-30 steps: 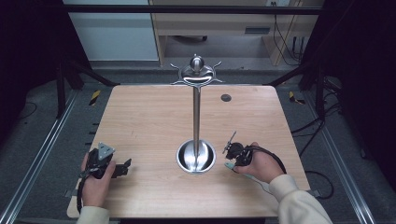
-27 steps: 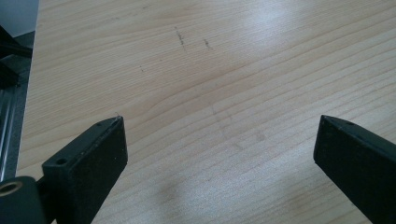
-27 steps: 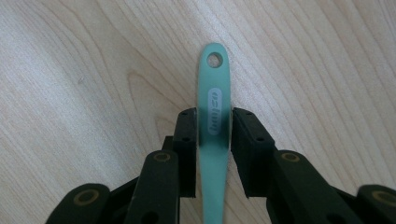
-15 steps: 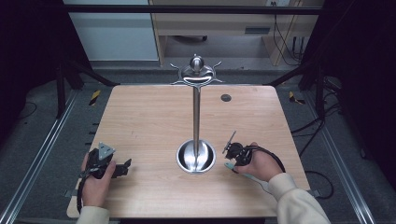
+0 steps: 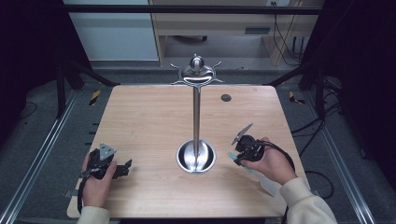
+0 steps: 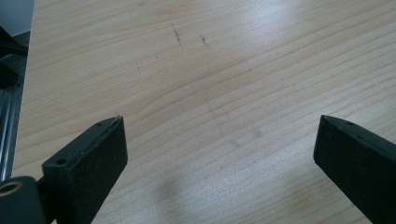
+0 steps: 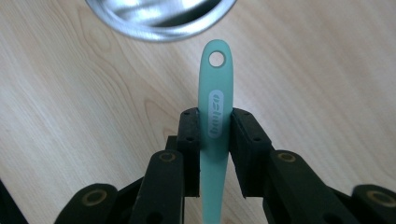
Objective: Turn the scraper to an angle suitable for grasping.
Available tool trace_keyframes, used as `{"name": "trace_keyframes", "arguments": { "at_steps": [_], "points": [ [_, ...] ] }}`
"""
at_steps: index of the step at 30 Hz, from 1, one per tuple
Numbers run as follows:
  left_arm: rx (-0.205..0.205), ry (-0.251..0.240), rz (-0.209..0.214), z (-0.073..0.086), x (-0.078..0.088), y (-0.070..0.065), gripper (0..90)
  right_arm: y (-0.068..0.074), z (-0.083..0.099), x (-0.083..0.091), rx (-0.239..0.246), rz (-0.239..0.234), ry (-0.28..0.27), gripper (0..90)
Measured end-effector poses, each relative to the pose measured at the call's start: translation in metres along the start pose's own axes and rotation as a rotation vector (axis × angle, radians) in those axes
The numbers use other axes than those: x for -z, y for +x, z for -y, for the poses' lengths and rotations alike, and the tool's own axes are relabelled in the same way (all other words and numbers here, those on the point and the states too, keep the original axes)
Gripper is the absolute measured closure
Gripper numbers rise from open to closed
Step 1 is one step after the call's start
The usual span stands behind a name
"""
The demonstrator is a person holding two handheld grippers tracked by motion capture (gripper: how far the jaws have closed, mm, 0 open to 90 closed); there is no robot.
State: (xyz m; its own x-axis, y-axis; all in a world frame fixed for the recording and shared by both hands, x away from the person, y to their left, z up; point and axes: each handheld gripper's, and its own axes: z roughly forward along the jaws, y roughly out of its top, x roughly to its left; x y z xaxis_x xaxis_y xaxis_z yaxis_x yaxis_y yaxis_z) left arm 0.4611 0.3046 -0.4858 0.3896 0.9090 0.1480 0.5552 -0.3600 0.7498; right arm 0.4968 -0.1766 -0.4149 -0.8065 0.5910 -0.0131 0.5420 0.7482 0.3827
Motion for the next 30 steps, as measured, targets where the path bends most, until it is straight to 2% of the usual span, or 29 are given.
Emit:
{"name": "trace_keyframes", "arguments": {
  "at_steps": [2,3,6,8,11,13,14,15,16,18,19,22,23,24,25,26,27,28,30],
  "points": [
    [0.002,-0.001,0.000,0.000,0.000,0.000,2.6,0.000,0.000,0.005,-0.005,0.000,-0.017,74.5],
    [-0.001,0.002,0.000,0.000,0.000,0.000,2.6,-0.002,0.000,0.015,-0.011,0.003,-0.059,74.5],
    [-0.003,0.005,0.002,0.000,-0.001,-0.001,2.6,-0.005,-0.001,0.028,-0.015,0.010,-0.110,74.6],
    [-0.001,0.004,0.002,0.000,-0.001,-0.001,2.6,-0.005,-0.001,0.031,-0.022,0.009,-0.126,74.6],
    [0.000,0.006,0.001,0.001,-0.001,-0.001,2.6,-0.011,-0.003,0.046,-0.036,0.015,-0.196,74.6],
    [0.000,0.007,0.001,0.001,-0.001,-0.001,2.6,-0.012,-0.003,0.049,-0.037,0.016,-0.205,74.6],
    [0.000,0.008,0.001,0.001,-0.001,-0.001,2.6,-0.014,-0.003,0.056,-0.044,0.019,-0.243,74.5],
    [0.000,0.008,0.001,0.001,-0.001,-0.001,2.6,-0.014,-0.003,0.056,-0.044,0.019,-0.243,74.5],
    [0.000,0.008,0.001,0.001,-0.001,-0.001,2.6,-0.015,-0.002,0.062,-0.053,0.017,-0.276,74.6],
    [0.000,0.008,0.002,0.001,-0.001,-0.001,2.6,-0.016,-0.002,0.064,-0.048,0.015,-0.288,74.6],
    [-0.001,0.008,0.002,0.001,-0.001,-0.001,2.6,-0.017,-0.003,0.070,-0.051,0.021,-0.319,74.6],
    [-0.001,0.006,0.004,0.001,-0.001,-0.001,2.6,-0.017,-0.003,0.077,-0.057,0.024,-0.357,74.6],
    [-0.001,0.006,0.004,0.001,-0.001,-0.001,2.6,-0.017,-0.003,0.077,-0.057,0.024,-0.357,74.6],
    [-0.001,0.006,0.005,0.001,-0.001,-0.001,2.6,-0.017,-0.003,0.082,-0.064,0.026,-0.396,74.6],
    [-0.001,0.006,0.005,0.001,-0.001,-0.001,2.6,-0.017,-0.003,0.082,-0.064,0.026,-0.396,74.6],
    [0.004,-0.001,0.003,0.001,-0.001,-0.001,2.6,-0.017,-0.003,0.086,-0.075,0.024,-0.438,74.5],
    [0.004,-0.001,0.003,0.001,-0.001,-0.001,2.6,-0.017,-0.003,0.086,-0.075,0.024,-0.438,74.5],
    [0.009,-0.005,0.004,0.000,0.000,0.000,2.6,-0.019,-0.003,0.091,-0.078,0.017,-0.480,74.5],
    [0.008,-0.006,0.004,0.001,0.001,0.000,2.6,-0.019,-0.004,0.093,-0.075,0.023,-0.510,74.5]
  ]
}}
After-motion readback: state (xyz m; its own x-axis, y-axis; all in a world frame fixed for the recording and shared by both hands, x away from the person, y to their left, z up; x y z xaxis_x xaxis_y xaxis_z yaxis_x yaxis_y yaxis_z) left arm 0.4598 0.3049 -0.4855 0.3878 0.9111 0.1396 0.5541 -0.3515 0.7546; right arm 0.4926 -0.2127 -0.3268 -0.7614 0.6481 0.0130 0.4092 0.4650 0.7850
